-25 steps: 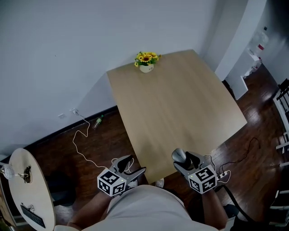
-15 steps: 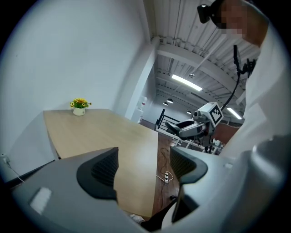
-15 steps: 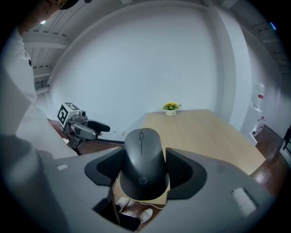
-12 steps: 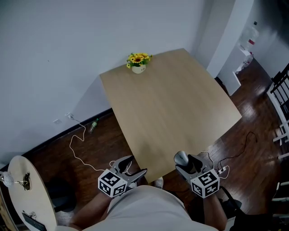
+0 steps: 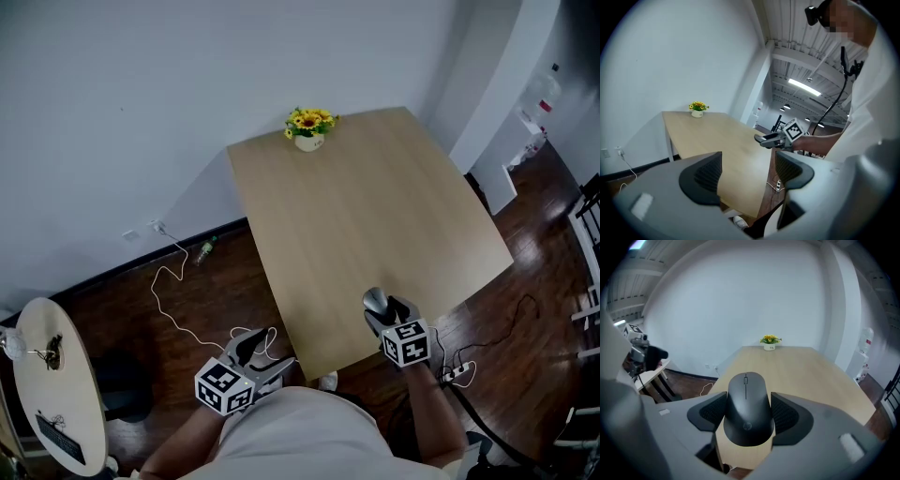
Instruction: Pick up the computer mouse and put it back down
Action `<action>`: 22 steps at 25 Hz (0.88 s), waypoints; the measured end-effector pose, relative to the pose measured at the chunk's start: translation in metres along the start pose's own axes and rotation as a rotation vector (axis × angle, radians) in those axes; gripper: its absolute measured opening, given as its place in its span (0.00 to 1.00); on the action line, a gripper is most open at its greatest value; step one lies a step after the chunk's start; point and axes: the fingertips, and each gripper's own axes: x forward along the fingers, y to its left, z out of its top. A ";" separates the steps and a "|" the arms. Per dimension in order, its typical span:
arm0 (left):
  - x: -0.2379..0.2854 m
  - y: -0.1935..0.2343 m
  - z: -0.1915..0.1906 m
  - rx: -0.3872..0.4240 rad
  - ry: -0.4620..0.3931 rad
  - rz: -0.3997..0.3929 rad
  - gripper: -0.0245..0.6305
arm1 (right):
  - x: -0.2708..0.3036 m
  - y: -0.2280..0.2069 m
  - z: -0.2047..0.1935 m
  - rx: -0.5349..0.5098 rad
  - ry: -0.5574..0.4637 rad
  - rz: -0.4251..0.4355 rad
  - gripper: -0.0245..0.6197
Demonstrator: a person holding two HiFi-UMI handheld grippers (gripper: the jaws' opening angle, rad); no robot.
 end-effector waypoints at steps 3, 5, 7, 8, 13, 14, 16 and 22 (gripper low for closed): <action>-0.012 0.005 -0.004 -0.015 -0.002 0.063 0.55 | 0.058 -0.023 -0.014 0.019 0.038 -0.013 0.50; -0.022 0.008 -0.003 -0.031 -0.014 0.118 0.55 | 0.092 -0.034 -0.025 0.037 0.063 -0.017 0.50; -0.033 0.012 -0.005 -0.052 -0.023 0.174 0.55 | 0.122 -0.043 -0.036 0.041 0.093 -0.026 0.50; -0.038 0.013 -0.007 -0.062 -0.024 0.198 0.55 | 0.134 -0.047 -0.042 0.042 0.108 -0.032 0.50; -0.056 0.018 -0.016 -0.113 -0.032 0.296 0.55 | 0.167 -0.050 -0.061 0.031 0.153 -0.020 0.50; -0.059 0.020 -0.017 -0.122 -0.036 0.309 0.55 | 0.172 -0.048 -0.065 0.020 0.165 -0.017 0.50; -0.062 0.022 -0.021 -0.136 -0.040 0.324 0.55 | 0.177 -0.043 -0.073 0.008 0.183 -0.008 0.50; -0.056 0.024 -0.021 -0.148 -0.046 0.316 0.55 | 0.184 -0.038 -0.075 0.011 0.179 0.027 0.52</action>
